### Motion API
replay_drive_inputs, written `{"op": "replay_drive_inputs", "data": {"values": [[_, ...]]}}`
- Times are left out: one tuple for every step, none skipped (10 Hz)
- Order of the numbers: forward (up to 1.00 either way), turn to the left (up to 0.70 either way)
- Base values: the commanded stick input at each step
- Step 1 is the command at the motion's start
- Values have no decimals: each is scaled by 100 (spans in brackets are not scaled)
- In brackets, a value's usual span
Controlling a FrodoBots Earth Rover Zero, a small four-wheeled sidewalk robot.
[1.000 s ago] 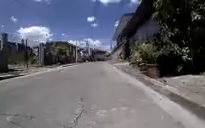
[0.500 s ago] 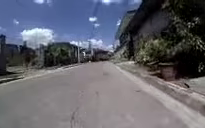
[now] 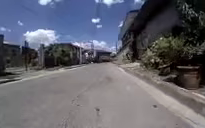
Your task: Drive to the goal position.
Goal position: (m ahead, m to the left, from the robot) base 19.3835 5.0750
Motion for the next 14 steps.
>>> {"op": "replay_drive_inputs", "data": {"values": [[100, 0], [100, 0], [100, 0], [100, 0], [100, 0], [100, 0], [100, 0], [100, 0], [100, 0], [100, 0], [100, 3], [100, 0], [100, -25], [100, -40]]}}
